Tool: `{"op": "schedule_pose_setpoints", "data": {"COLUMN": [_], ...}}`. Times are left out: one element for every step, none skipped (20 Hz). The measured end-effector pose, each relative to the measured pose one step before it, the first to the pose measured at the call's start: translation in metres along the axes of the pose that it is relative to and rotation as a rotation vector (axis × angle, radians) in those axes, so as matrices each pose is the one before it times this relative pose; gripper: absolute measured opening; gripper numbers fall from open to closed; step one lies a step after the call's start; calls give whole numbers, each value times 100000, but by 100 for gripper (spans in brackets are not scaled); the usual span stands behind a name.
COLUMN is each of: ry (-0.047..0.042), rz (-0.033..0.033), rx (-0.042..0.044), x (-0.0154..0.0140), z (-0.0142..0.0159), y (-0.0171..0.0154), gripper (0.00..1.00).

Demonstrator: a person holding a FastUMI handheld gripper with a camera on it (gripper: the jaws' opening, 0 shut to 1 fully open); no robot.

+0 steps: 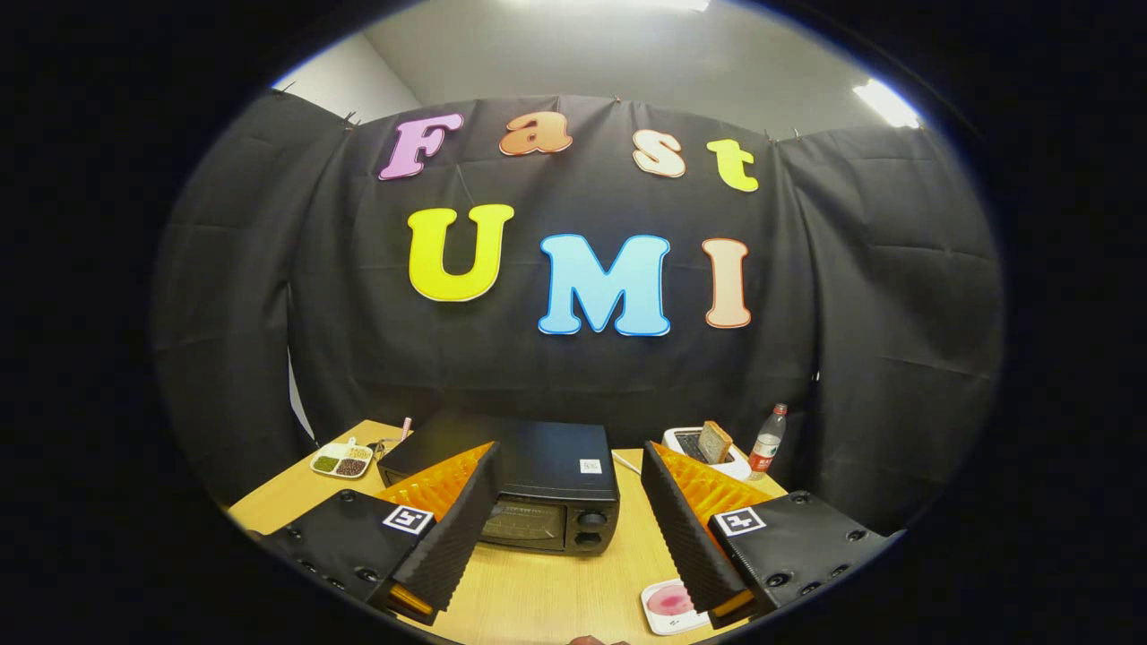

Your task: Open the toaster oven, put the food inside, and close the toaster oven door.

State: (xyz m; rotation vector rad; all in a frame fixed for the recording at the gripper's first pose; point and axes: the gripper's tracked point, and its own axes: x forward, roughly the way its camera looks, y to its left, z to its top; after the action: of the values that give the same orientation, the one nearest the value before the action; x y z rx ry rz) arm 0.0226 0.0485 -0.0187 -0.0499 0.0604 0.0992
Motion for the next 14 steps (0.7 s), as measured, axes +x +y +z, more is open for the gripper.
{"op": "schedule_pose_setpoints", "data": {"ry": [1018, 746, 379, 330, 764, 891, 1060, 1168, 1220, 1236, 744, -209, 181, 423], "rz": [717, 725, 660, 778, 429, 397, 349, 501, 462, 488, 758, 701, 63, -52], "rx": [-195, -539, -677, -707, -548, -92, 400, 638, 506, 191, 117, 386, 144, 121], "x": [605, 638, 560, 516, 584, 537, 573, 520, 541, 501, 529, 478, 539, 573], "z": [-285, -111, -15, -24, -332, -372, -311, -347, -335, -350, -309, -69, -140, -167], "y": [540, 448, 446, 392, 348, 261, 359, 320, 385, 402, 336, 318, 116, 121], "gripper": [98, 98, 98, 98, 98, 98, 98, 98, 98, 98, 98, 98, 98, 98]}}
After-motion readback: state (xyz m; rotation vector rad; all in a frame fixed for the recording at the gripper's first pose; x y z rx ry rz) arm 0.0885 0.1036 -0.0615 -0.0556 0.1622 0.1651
